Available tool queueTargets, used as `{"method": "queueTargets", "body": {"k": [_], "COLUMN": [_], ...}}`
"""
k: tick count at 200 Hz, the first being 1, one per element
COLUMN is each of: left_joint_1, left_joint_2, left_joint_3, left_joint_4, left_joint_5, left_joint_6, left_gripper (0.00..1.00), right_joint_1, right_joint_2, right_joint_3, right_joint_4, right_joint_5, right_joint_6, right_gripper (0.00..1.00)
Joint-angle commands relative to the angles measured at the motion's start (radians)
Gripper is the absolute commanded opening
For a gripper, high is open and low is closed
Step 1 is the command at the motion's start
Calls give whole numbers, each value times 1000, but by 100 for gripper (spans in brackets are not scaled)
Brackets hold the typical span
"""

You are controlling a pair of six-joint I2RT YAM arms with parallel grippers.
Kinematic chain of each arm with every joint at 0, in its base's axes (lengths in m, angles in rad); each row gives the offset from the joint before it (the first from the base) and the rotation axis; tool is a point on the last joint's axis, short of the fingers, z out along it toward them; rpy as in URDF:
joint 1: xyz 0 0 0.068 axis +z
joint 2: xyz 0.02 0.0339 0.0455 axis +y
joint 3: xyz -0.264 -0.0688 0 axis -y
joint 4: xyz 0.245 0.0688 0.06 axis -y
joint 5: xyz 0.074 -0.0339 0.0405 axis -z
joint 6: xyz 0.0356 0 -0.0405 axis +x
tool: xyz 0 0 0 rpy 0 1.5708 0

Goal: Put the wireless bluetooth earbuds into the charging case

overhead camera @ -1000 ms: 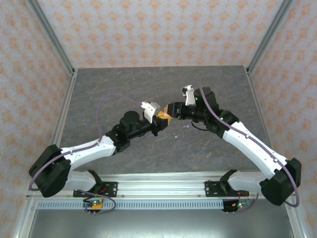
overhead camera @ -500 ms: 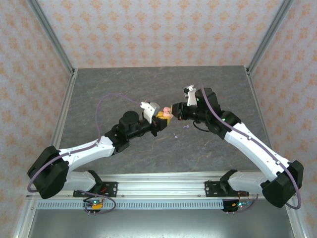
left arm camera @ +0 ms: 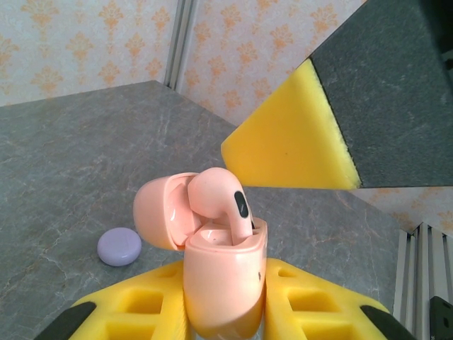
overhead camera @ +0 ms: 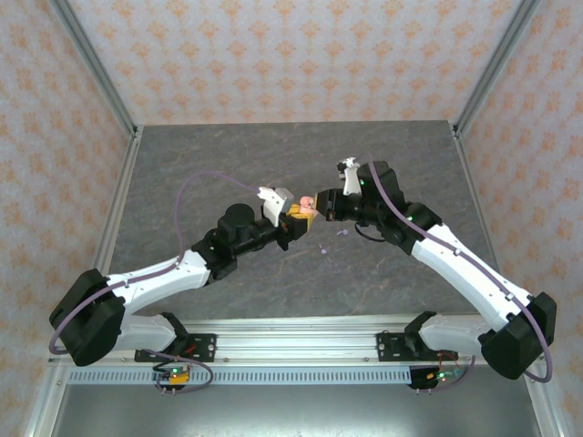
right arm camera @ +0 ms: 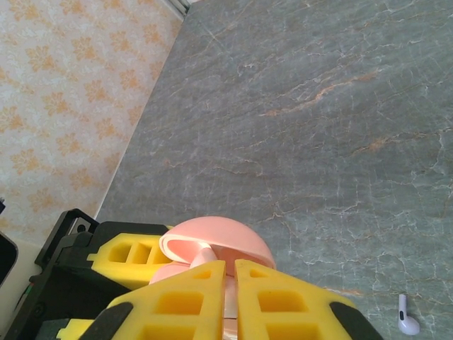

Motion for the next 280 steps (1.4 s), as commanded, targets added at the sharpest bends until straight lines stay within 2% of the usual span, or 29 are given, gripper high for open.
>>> {"method": "queueTargets", "body": {"k": [1,52,77,96,134,153,200,236,280], "left_joint_1": [-11,-11,-10,-10,-10,-11,-11,-11,-10], "left_joint_2": [-22,-18,-18,-23,-35,-47,-111,-153,-150], "left_joint_3": [29,34,36,35,34,24,17,40,69], "left_joint_4": [22,29,9,-11,-69,-80,-160,-266,-323], "left_joint_5": [17,59,37,12,-4,10,73,110,143], "left_joint_6": [12,14,17,22,53,79,187,274,322], "left_gripper": [24,24,24,24,24,24,23,23,24], "right_joint_1": [4,6,5,6,5,2,-43,-73,-76], "right_joint_2": [4,43,38,16,-60,-62,-28,4,79], "right_joint_3": [41,47,49,42,16,28,64,105,130], "right_joint_4": [-1,-15,-18,-18,-35,-66,-69,-103,-84], "right_joint_5": [-30,-46,-29,17,169,194,40,-29,-117], "right_joint_6": [-3,-9,-8,-3,27,35,104,151,199], "right_gripper": [13,15,15,20,22,22,28,33,34]}}
